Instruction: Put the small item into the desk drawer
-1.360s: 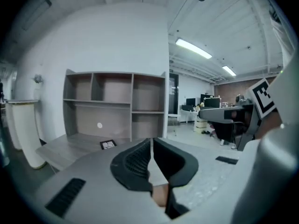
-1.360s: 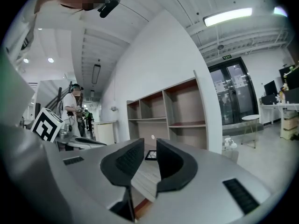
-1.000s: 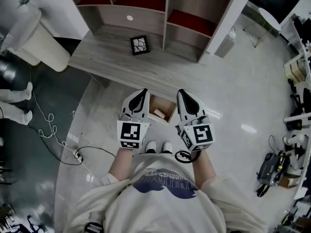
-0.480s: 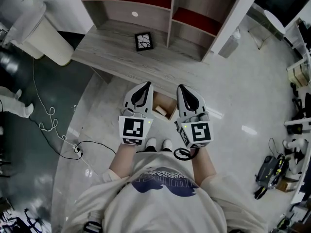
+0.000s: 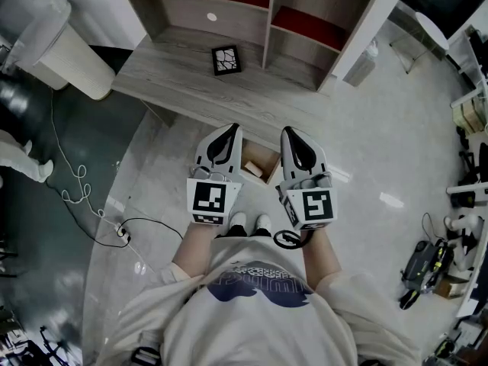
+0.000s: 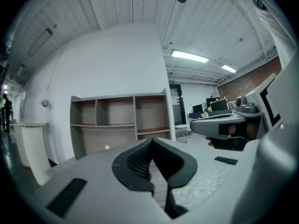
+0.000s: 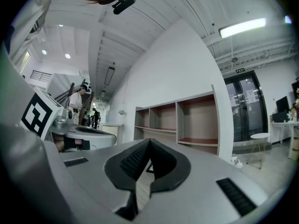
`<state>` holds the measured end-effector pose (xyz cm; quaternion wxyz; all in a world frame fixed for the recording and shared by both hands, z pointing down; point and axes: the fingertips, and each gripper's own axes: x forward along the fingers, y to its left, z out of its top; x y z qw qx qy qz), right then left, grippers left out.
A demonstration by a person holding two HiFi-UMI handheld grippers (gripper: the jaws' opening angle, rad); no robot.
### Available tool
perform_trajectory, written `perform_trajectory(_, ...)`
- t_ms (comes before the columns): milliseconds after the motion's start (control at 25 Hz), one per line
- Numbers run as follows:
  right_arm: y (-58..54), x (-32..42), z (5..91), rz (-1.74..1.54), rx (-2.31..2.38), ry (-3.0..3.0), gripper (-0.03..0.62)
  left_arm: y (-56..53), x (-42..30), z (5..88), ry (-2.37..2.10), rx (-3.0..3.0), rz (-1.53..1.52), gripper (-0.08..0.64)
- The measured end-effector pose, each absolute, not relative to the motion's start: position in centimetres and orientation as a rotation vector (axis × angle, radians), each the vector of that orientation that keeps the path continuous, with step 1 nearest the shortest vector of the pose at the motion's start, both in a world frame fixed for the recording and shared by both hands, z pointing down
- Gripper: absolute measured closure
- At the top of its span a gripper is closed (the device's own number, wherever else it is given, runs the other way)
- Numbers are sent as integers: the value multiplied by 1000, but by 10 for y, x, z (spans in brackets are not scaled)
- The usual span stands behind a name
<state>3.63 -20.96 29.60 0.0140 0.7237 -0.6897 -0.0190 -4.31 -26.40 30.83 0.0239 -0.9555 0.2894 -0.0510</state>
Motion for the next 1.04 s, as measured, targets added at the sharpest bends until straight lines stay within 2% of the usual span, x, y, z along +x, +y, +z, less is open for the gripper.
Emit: perform_trajectory(1040, -206, 30, 277, -192, 2267, -2088, 594, -268, -59, 285, 934, -2909, -34, 552)
